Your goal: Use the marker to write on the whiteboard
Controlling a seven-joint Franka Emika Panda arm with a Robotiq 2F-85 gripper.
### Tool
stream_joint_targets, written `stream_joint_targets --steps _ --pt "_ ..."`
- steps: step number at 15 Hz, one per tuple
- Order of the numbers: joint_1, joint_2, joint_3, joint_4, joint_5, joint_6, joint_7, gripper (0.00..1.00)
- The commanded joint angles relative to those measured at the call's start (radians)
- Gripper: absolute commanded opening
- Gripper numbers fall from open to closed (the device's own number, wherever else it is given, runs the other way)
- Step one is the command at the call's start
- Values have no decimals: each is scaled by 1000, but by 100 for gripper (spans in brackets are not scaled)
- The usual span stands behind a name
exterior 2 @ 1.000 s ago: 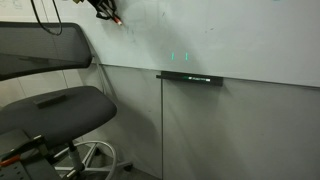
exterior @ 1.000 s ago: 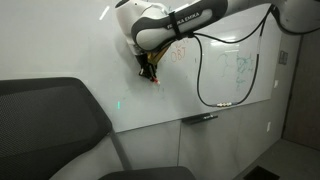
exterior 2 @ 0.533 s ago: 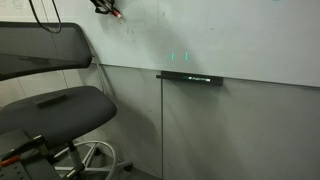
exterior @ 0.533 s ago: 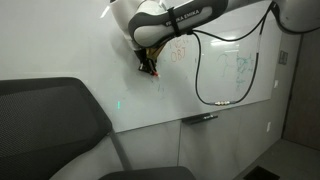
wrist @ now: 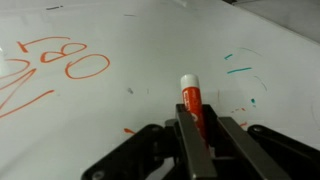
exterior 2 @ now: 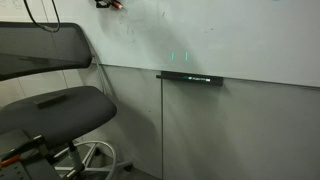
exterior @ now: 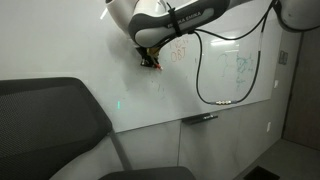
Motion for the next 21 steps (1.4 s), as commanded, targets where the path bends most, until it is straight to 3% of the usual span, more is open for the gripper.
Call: stream_joint_targets --steps 1,5,7,12,17,21 --pt "-12 -78 -22 -100 -27 -21 48 5" --pt "-39 -147 -29 -252 13 -47 79 5" --pt "-75 -174 7 -332 50 -76 85 5" --pt "-121 -216 45 -532 223 -95 74 5" --pt "-141 -218 78 -660 389 -20 47 5" --pt "-155 -219 87 -765 428 192 36 5"
